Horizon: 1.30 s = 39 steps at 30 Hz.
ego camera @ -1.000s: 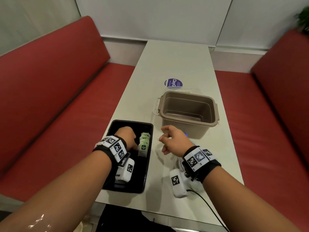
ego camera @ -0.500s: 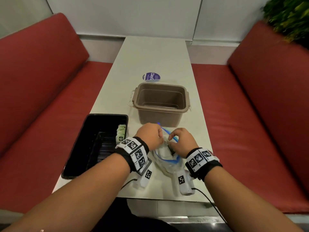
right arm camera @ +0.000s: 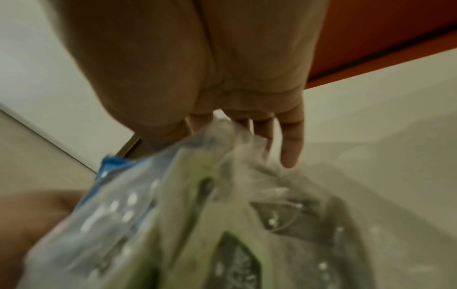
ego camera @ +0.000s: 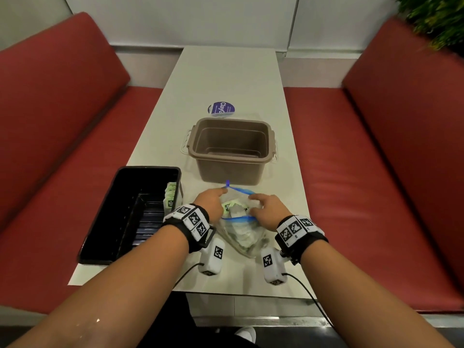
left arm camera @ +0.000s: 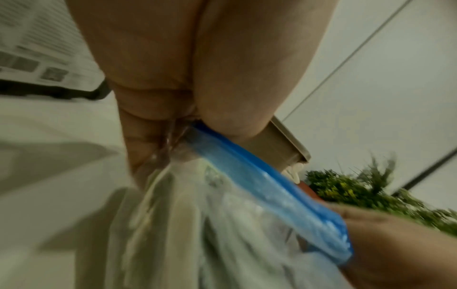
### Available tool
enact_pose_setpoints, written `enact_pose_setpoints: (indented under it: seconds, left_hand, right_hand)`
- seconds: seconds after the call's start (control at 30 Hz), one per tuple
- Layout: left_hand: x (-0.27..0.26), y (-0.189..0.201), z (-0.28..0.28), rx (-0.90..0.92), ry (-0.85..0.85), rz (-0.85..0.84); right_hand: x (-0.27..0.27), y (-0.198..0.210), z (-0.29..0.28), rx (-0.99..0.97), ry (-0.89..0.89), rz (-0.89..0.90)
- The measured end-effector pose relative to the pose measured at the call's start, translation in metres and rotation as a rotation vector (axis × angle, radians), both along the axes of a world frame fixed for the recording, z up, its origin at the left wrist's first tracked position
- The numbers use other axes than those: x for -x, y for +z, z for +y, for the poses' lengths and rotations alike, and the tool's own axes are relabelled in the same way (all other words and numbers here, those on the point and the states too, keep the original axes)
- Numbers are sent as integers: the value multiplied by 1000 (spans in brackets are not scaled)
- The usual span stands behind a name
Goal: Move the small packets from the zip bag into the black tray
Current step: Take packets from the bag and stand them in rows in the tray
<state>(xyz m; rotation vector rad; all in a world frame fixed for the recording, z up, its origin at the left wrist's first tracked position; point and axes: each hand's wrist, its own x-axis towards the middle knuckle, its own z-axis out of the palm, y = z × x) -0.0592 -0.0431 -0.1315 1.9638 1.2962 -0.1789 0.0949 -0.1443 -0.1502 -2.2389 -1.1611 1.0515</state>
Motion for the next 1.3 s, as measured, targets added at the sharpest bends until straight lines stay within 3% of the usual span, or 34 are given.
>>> enact_pose_setpoints:
  seconds: [0.1,0.23,0.47,0.57,0.7,0.87,1.07,1.3]
  left_hand:
    - [4,0,-6,263,100,-5]
    - [6,4,-17,586,277,-149]
    - [10,-5,-15,529,292,-378]
    - [10,-2,-15,455,254,-397]
    - [12,-3,-20,246,153,-226]
    - [18,-8,-27,29,38,-21]
    - [14,2,-29,-212,-78,190]
    - [7,20,-29,-610,-240,91]
  right_hand:
    - [-6,-8,-8,111,-23,46]
    - [-2,-3,-15,173,-80,216]
    - [-10,-2,-17,-122,-124,290]
    - [-9,-5,-24,-253,-166,368]
    - [-3,-16,-35,-308,-103,392]
    - [0,-27,-46,-283,68,80]
    - [-1,-28,-37,-182,13,-48]
    - [-2,-4,-28,-230,31,-208]
